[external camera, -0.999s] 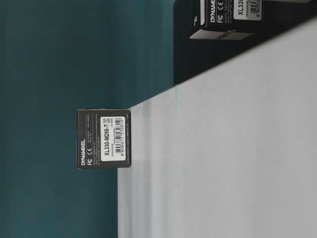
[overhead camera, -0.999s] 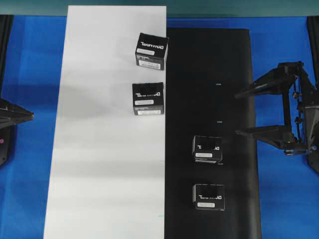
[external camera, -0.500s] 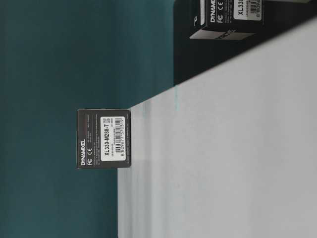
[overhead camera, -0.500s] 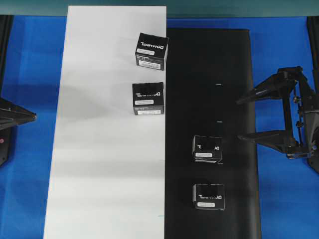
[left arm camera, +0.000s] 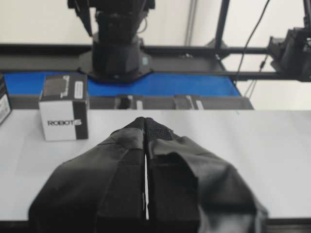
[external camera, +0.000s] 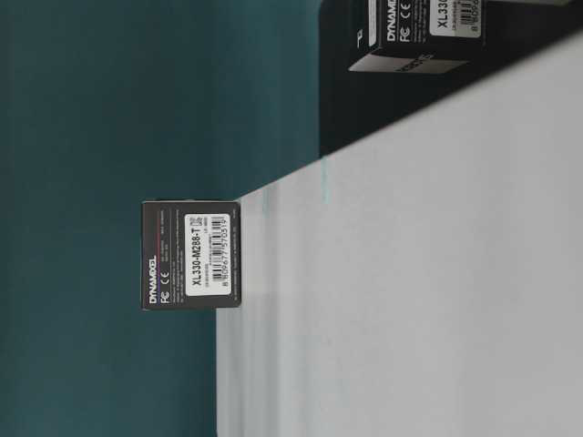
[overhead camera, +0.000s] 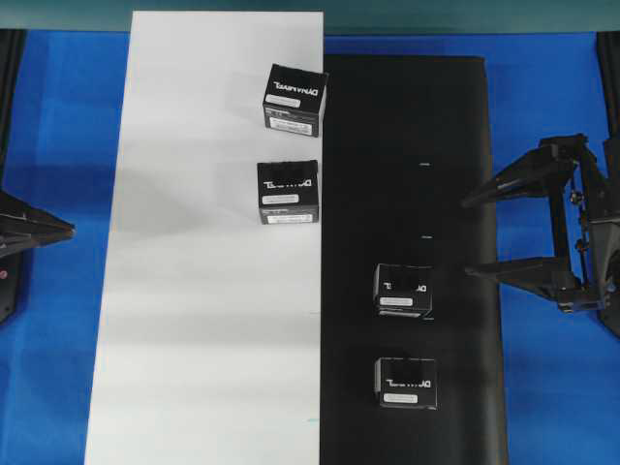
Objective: Place the box from the black base onto the white base.
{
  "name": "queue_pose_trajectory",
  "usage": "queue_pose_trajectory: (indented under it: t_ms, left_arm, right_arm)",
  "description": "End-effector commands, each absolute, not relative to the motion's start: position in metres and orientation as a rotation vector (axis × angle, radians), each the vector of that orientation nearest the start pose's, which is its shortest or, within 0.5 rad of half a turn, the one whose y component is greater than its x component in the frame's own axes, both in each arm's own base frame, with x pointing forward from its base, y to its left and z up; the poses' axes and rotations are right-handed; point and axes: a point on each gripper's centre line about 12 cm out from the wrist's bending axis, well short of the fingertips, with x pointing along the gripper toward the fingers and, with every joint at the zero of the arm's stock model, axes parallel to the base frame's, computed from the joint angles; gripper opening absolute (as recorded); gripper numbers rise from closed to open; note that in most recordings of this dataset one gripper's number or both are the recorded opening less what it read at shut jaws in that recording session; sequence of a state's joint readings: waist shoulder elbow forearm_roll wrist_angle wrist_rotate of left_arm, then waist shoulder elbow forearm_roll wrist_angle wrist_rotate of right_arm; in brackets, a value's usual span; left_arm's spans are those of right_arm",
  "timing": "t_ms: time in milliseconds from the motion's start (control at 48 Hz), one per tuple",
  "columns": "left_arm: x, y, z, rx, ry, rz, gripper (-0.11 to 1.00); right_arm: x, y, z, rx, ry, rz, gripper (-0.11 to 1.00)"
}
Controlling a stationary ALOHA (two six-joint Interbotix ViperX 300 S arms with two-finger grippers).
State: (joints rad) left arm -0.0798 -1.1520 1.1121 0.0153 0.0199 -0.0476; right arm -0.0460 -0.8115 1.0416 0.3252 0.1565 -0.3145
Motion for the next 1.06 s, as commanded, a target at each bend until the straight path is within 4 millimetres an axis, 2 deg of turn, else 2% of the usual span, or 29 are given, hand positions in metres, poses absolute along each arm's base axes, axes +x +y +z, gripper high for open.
queue_pose_trajectory:
  t_ms: [0,1041]
  left_arm:
    - [0.1702,-0.0136,0.3173,-0.030,-0.013,-0.080,-0.04]
    - [0.1691,-0.0140,0.3130,-0.034,0.003,-0.082,-0.04]
  right_arm:
    - [0.2258,-0.0035,0.2653,0.029,0.375,0.006,0.99]
    - [0.2234,-0.0017,0.2574,0.023,0.388,0.012,0.99]
